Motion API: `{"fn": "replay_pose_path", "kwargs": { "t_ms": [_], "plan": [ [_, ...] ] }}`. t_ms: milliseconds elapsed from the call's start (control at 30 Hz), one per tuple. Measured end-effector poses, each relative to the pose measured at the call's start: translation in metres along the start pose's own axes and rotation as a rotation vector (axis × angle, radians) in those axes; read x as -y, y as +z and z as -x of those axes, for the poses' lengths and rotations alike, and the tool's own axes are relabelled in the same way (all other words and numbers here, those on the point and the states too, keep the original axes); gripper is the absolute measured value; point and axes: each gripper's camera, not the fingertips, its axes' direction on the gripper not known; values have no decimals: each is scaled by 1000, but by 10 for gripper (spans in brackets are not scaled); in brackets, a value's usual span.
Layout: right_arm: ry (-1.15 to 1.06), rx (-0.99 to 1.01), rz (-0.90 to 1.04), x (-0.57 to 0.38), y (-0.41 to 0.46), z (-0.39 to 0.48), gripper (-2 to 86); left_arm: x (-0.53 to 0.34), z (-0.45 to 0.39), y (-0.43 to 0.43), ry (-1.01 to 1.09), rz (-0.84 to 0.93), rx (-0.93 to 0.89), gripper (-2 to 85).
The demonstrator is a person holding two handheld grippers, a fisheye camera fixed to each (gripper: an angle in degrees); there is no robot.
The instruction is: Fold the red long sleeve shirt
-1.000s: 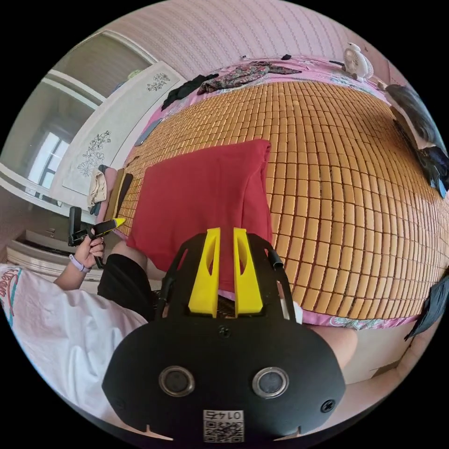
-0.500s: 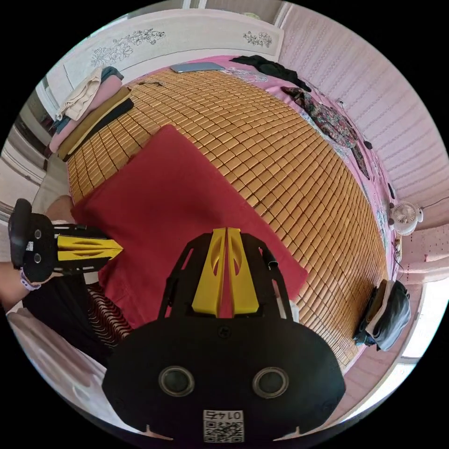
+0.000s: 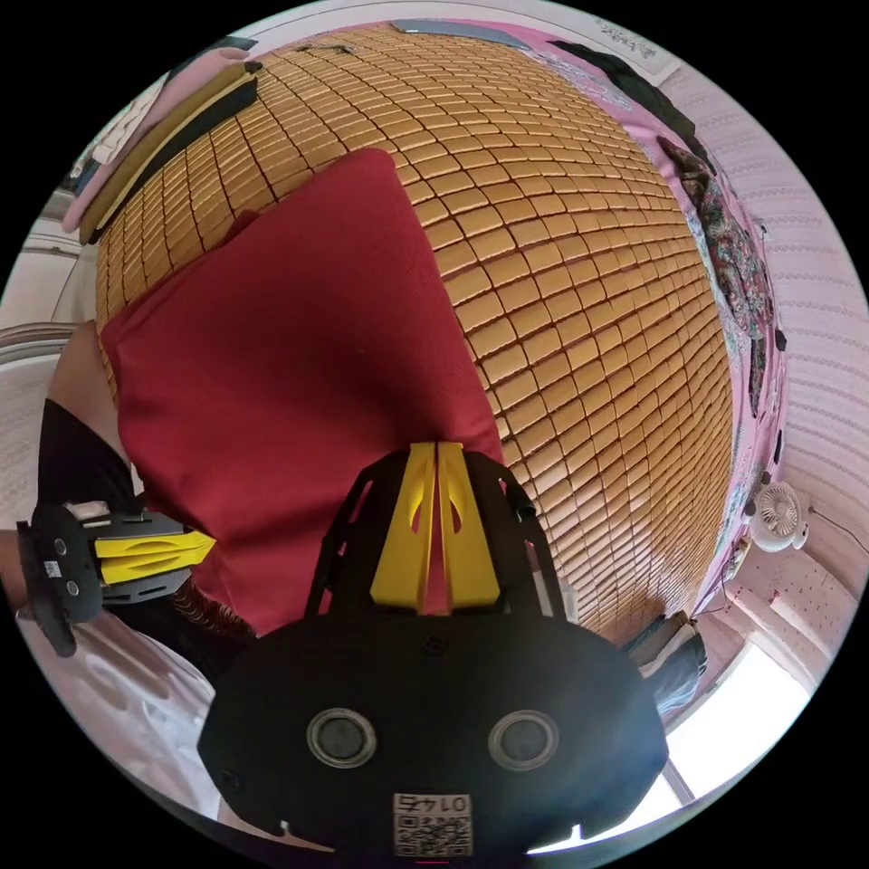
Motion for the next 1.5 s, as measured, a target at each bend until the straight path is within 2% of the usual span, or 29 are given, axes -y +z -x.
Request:
{"fn": "replay_pose_path", "kwargs": {
  "t_ms": [167, 300, 400, 500, 667, 767, 867, 1033, 1133, 1267, 1367, 1433, 1500],
  "plan": [
    [-37, -51, 118, 24, 16, -3, -5, -19, -13, 12, -6, -45, 69, -10],
    [16, 25, 127, 21, 21, -24, -6, -24, -15, 21, 2, -36, 68, -10],
    [104, 65, 20, -5, 23, -39, -7, -33, -8, 25, -62, -59, 24, -10],
    [139, 166, -229, -58, 16, -60, -8, -39, -9, 24, -60, -64, 28, -9],
    [481, 386, -542, -219, 9, -94, 1, -60, -22, 13, 28, -124, -85, -7],
    [619, 441, -495, -308, 35, -83, 40, -72, -35, 12, 94, -184, -141, 4],
    [716, 522, -381, -372, 71, -63, 86, -76, -52, 15, 158, -199, -194, 73],
    [828, 631, -313, -430, 111, -45, 88, -83, -86, 16, 309, -239, -186, 125],
    [837, 723, -342, -453, 121, -53, 45, -80, -105, 20, 374, -221, -162, 149],
    [791, 873, -623, -495, 93, -74, 25, -67, -133, 25, 457, -222, -80, 175],
    [754, 932, -742, -515, 78, -83, 22, -53, -146, 34, 478, -212, -30, 173],
    [725, 1039, -785, -521, 78, -87, 23, -46, -148, 43, 456, -167, 1, 135],
    [699, 1037, -764, -525, 77, -89, 29, -46, -145, 44, 408, -148, 70, 55]
  ]
}}
